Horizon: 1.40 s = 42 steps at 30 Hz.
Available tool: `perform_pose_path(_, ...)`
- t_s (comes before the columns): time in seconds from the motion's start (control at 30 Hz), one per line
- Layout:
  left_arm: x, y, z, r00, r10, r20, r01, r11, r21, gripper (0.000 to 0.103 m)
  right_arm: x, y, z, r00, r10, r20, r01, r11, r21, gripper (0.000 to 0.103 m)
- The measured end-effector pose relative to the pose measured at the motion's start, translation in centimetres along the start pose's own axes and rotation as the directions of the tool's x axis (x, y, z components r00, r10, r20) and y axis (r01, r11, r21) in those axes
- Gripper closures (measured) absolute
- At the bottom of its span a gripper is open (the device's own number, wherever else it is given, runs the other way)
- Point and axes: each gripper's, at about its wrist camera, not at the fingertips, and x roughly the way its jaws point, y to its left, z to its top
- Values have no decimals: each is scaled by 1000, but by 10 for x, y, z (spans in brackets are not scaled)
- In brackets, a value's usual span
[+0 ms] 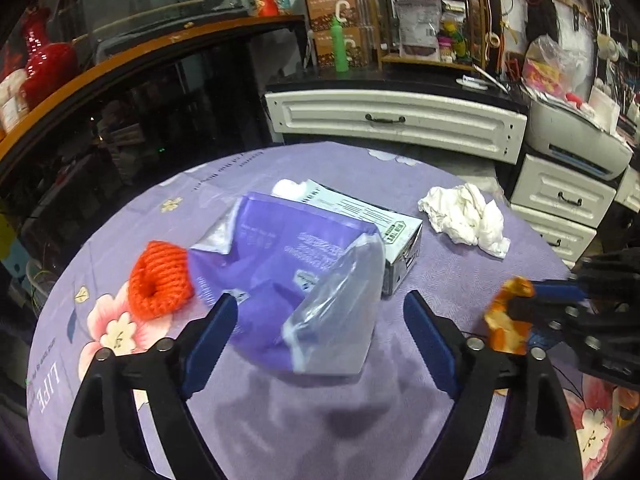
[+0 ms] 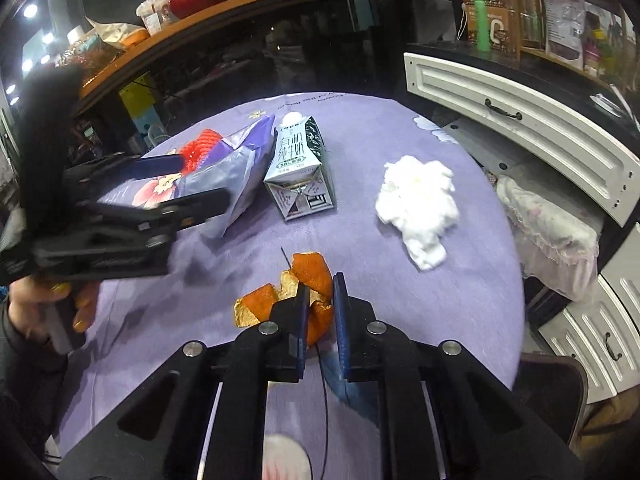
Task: Collect trash
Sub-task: 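Grasp the orange peel with the right tool while the left tool grasps the purple tissue pack, then carry the tissue pack to the black bin while the right tool drops the orange peel inside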
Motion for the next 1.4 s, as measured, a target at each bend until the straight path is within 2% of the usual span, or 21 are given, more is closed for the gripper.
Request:
perform_pose_path(0.1,10,-10,1,999,33,-14,-32,999,33,24,-12,2,-6,1000,-9,17,9,1000,-6,90)
perform_pose_path(0.2,18,-19,-2,996,91,-21,-90,995,53,40,-23,4,-15,999,-24,34,24,1000,-19,90)
perform_pose_path(0.23,20,-20,-3,995,101,-28,-99,994,47,47,-27,4,-18,999,-28,41,28,999,-18,90)
perform_pose_path(0.43,11,-12,-11,995,96,-12,-96,994,-45,70,-47,1,-34,998,-18,67,17,1000,14,91)
perform_pose_path(0.57,-12,-6,-17,997,72,26,-68,990,-120,73,-61,2,-45,996,-10,94,8,1000,24,91)
perform_pose_path(0.63,-25,-6,-23,997,63,43,-57,989,-139,78,-69,1,-51,994,-3,106,0,1000,29,91)
perform_pose_path(0.93,-98,-27,-52,988,-21,155,54,977,-205,79,-110,-2,-83,988,-11,154,5,999,43,91)
perform_pose_path(1.1,-130,-60,-64,976,-72,207,110,977,-180,79,-139,-7,-109,983,-42,178,34,998,50,91)
perform_pose_path(1.4,-155,-127,-66,944,-213,252,245,964,-100,79,-180,-36,-155,975,-134,177,118,988,99,91)
